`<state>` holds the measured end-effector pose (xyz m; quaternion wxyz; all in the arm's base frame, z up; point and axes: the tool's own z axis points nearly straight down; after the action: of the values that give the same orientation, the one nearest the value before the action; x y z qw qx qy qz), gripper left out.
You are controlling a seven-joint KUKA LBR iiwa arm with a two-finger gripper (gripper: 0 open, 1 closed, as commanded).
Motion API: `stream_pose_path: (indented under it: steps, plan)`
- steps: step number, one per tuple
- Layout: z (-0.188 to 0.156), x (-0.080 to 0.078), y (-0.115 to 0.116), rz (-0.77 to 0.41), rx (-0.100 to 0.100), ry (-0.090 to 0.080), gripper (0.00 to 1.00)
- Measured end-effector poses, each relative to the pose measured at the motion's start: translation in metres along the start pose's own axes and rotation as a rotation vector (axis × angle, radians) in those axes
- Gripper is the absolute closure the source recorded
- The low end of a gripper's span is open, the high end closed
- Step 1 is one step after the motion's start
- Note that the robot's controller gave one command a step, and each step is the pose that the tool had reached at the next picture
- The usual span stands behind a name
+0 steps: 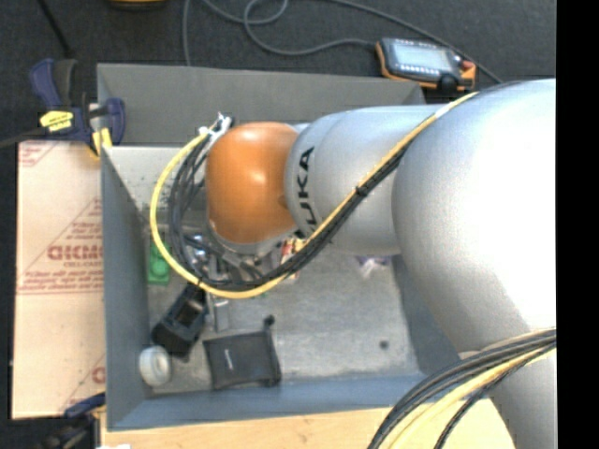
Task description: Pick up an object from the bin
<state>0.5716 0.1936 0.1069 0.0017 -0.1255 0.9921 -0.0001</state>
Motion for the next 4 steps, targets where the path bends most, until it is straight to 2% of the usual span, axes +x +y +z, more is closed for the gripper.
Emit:
stream_pose_path:
  steps: [1, 2, 3, 4]
  plan:
    - [0.015, 0.024, -0.011, -0.187, -0.003, -0.013, 1.00]
    - [0.015, 0.024, -0.011, -0.185, -0.003, -0.013, 1.00]
    - [-0.019, 0.037, 0.000, -0.188, 0.000, 0.013, 1.00]
    - [-0.087, 0.019, 0.014, -0.142, 0.000, 0.010, 1.00]
